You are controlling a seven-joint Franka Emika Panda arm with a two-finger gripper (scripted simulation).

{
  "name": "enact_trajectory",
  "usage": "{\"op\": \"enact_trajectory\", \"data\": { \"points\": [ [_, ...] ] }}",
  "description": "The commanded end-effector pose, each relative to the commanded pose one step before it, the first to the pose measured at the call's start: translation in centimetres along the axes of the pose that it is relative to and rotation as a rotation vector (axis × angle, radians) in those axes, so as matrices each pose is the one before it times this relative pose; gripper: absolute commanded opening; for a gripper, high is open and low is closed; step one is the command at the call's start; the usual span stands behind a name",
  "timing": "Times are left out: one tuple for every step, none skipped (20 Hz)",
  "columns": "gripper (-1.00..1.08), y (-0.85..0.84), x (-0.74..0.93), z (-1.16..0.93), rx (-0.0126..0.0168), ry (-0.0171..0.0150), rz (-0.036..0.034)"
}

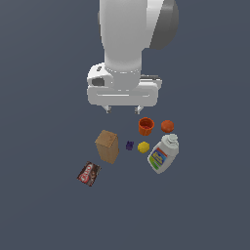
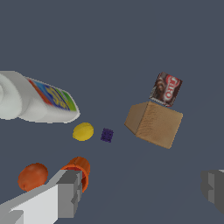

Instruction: Pick up a designated object from a clutter of objects.

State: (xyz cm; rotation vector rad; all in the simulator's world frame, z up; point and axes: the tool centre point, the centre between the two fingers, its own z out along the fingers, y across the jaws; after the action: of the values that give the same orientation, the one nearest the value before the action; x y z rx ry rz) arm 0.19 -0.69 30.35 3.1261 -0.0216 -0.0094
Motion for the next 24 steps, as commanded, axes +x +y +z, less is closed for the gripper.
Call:
{"op": "enact_trajectory", "data": {
  "points": [
    [1.0,0.001,0.0,0.0,0.0,0.0,0.0],
    [1.0,0.002,-0.026,0.041,-0.00032,-0.00134,0.00005],
    [1.0,0.012,-0.081,0.111,-0.00085,-0.00375,0.00019],
    [1.0,0.019,-0.128,0.188,-0.00143,-0.00627,0.00032],
    [1.0,0.027,-0.178,0.259,-0.002,-0.00866,0.00044],
    [1.0,0.033,-0.222,0.323,-0.00254,-0.01083,0.00056],
    [1.0,0.03,-0.197,0.289,-0.00232,-0.00967,0.0005],
    [1.0,0.022,-0.143,0.209,-0.00171,-0.00703,0.00036],
    [1.0,0.014,-0.089,0.133,-0.00109,-0.00444,0.00023],
    [1.0,0.006,-0.038,0.052,-0.00044,-0.00177,0.00009],
    [1.0,-0.003,0.02,-0.017,0.00017,0.00067,-0.00004],
    [1.0,-0.006,0.039,-0.064,0.00052,0.00212,-0.0001],
    [1.0,-0.035,0.026,0.036,0.0,0.0,0.0],
    [1.0,-0.016,0.007,0.064,-0.00002,0.00031,0.00151],
    [1.0,-0.065,0.034,0.132,-0.00011,0.00005,0.00182],
    [1.0,-0.089,0.05,0.173,-0.00008,0.00032,0.00247],
    [1.0,-0.111,0.065,0.214,-0.00005,0.00058,0.00319],
    [1.0,-0.138,0.079,0.258,-0.00002,0.00079,0.00382],
    [1.0,-0.161,0.091,0.301,0.00001,0.00099,0.00453],
    [1.0,-0.185,0.099,0.345,0.00003,0.00113,0.00518],
    [1.0,-0.209,0.105,0.393,0.00005,0.00122,0.00589],
    [1.0,-0.237,0.11,0.443,0.00007,0.00129,0.00657],
    [1.0,-0.26,0.111,0.487,0.00012,0.0014,0.00724],
    [1.0,-0.287,0.112,0.532,0.0002,0.00156,0.0079]
  ]
}}
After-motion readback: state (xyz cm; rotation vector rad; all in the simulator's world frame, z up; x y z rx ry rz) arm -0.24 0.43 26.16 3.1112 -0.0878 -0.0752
